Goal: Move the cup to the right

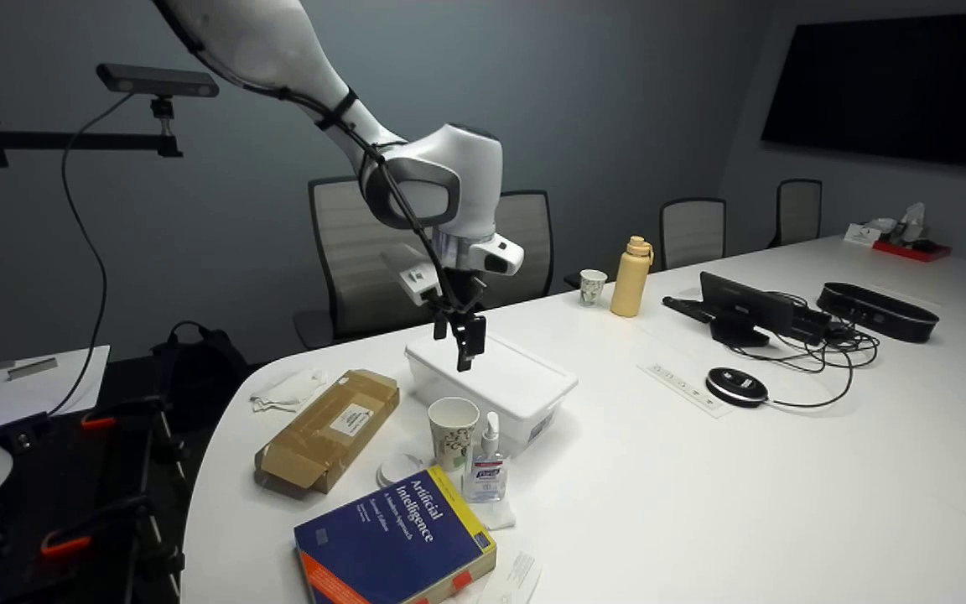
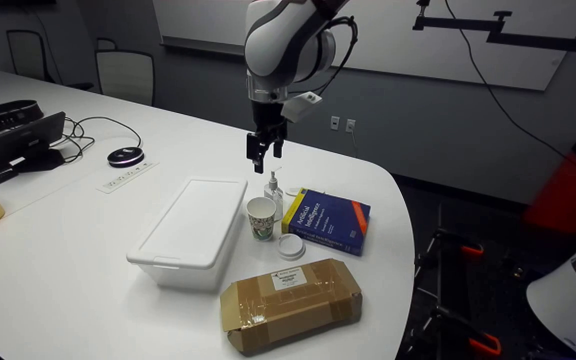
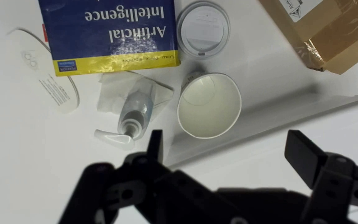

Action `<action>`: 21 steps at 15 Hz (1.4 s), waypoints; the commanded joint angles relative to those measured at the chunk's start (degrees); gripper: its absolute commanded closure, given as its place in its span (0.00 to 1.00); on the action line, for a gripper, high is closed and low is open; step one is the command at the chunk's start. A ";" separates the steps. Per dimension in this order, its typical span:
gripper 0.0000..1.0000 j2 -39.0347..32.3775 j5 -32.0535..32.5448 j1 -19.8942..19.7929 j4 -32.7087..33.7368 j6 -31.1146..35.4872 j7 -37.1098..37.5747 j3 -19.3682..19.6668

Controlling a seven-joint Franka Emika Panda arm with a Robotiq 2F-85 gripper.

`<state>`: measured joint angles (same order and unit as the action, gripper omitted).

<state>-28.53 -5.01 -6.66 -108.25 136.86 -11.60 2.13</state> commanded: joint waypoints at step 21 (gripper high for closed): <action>0.00 -19.49 0.74 -1.36 12.74 0.13 -5.75 -6.75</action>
<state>-46.62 -4.84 -7.98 -96.97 136.85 -16.63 -4.58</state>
